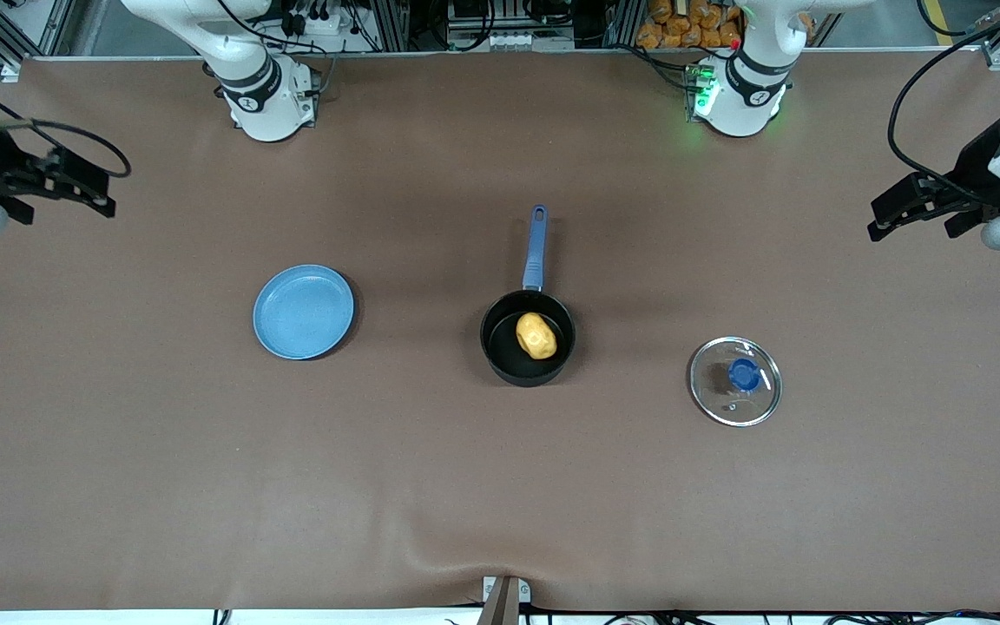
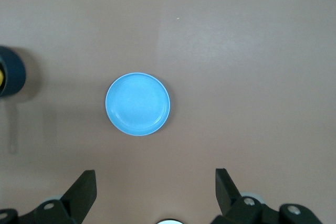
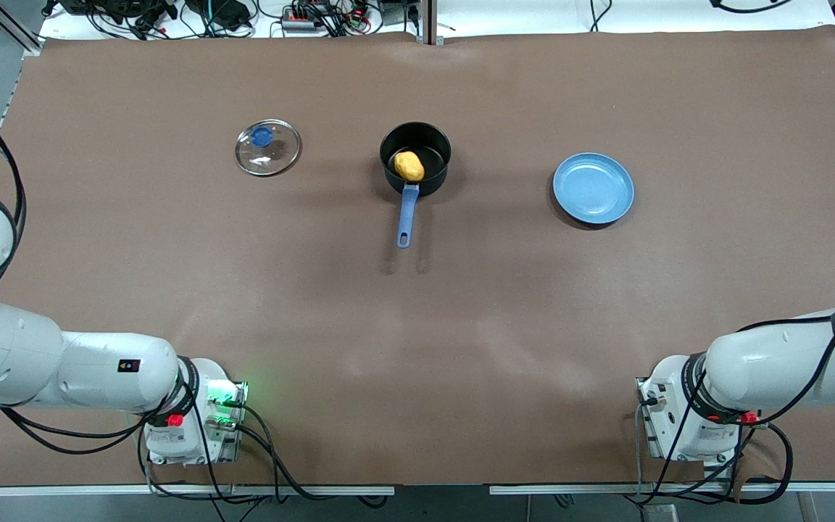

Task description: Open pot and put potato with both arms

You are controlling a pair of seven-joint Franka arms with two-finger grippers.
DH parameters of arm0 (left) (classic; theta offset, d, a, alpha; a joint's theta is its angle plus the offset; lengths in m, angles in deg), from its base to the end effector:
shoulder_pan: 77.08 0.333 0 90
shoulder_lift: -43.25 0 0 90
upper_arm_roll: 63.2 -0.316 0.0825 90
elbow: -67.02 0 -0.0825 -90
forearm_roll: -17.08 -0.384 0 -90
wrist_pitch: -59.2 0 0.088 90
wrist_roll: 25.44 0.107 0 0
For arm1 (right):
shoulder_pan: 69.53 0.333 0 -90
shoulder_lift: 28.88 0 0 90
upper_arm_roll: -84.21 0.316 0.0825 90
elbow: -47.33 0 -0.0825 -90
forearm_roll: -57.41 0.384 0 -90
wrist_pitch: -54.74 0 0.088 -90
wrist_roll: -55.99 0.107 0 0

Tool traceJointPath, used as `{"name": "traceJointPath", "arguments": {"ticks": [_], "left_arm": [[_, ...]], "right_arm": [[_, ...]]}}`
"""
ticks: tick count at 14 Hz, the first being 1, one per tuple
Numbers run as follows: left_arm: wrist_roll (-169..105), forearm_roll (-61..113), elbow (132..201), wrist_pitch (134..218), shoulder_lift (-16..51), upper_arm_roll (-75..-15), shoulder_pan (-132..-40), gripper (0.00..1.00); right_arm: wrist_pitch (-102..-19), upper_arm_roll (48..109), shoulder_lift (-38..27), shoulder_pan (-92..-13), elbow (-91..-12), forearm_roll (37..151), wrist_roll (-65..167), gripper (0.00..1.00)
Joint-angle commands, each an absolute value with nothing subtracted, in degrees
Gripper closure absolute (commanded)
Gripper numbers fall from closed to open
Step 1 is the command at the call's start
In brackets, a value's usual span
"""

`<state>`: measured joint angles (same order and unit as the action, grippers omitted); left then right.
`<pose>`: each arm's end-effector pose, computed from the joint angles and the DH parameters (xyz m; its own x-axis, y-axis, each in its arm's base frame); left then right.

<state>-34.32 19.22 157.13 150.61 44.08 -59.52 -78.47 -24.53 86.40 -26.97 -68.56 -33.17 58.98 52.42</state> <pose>0.5502 -0.0530 0.6339 0.9973 0.0673 0.0311 0.0660 -0.9970 0.0417 0.5437 0.0329 0.6670 0.9911 0.1222 -0.0528 0.1206 -0.9922 -0.0318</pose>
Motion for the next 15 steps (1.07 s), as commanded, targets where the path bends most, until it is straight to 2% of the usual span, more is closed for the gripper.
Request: {"name": "traceJointPath", "arguments": {"ticks": [1,11,15], "left_arm": [[-33.09,20.77,156.14,149.72,43.69,-59.33,-77.87,0.0],[-33.09,20.77,156.14,149.72,43.69,-59.33,-77.87,0.0],[-33.18,20.77,156.14,149.72,43.69,-59.33,-77.87,0.0]], "right_arm": [[-27.26,84.56,-29.58,-67.96,-36.6,60.49,43.72,0.0],[-24.89,85.7,-30.46,-67.07,-36.25,55.74,45.27,0.0],[-25.94,85.79,-34.33,-66.89,-41.43,56.27,45.27,0.0]]}}
